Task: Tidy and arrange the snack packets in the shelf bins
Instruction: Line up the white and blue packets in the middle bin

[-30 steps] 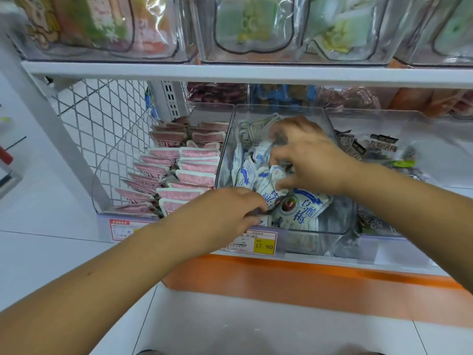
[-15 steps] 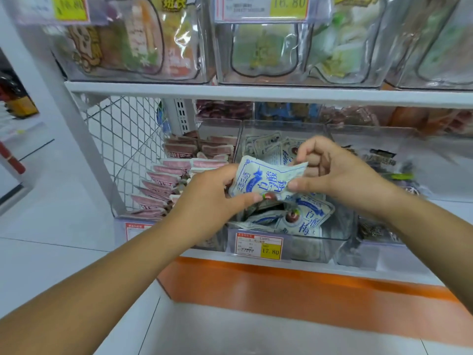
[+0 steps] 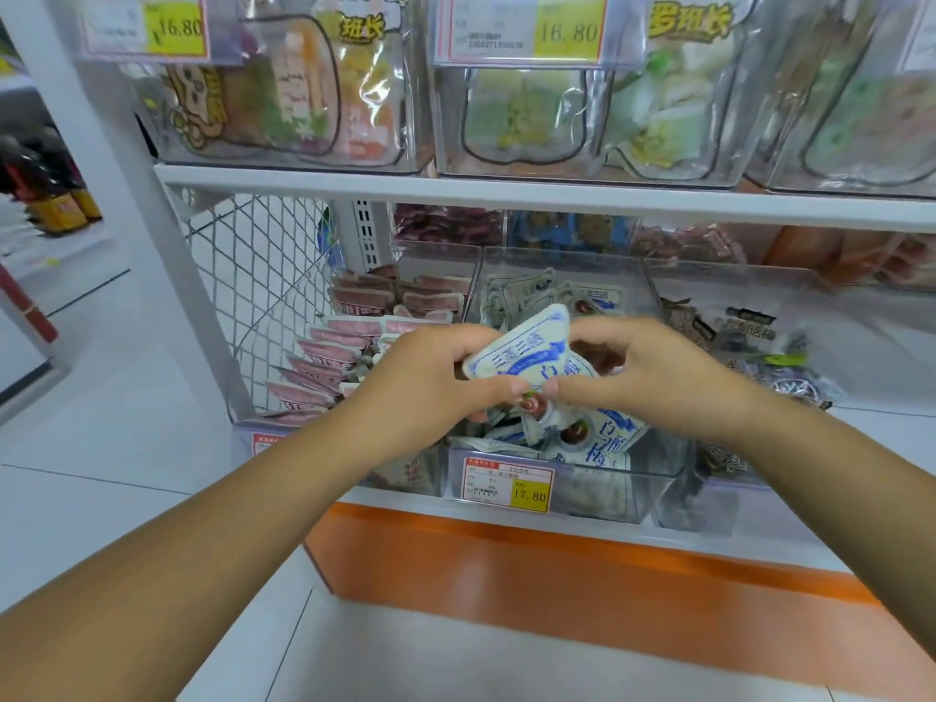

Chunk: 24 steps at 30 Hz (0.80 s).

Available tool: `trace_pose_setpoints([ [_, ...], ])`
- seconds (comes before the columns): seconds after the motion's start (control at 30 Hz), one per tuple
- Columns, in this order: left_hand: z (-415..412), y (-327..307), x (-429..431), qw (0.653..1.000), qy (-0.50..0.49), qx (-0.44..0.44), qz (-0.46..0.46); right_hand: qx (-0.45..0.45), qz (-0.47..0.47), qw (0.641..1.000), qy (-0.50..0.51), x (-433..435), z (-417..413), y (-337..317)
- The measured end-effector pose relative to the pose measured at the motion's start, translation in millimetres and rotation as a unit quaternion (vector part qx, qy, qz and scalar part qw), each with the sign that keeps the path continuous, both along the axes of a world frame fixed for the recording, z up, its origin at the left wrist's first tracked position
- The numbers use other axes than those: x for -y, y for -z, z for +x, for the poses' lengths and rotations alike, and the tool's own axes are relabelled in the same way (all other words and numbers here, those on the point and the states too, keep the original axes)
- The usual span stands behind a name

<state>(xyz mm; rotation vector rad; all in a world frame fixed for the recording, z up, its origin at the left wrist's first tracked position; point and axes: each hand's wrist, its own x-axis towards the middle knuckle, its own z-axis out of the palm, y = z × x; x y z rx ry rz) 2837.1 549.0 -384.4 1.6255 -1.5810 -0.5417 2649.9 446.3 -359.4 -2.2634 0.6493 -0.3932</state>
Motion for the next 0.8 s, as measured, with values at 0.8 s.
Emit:
trace_pose_setpoints([
  [0.8, 22.0, 13.2, 28.4, 0.862, 0.077, 0.500, -0.036, -0.022, 0.009, 0.995, 0.098, 1.8, -25.9, -12.1],
])
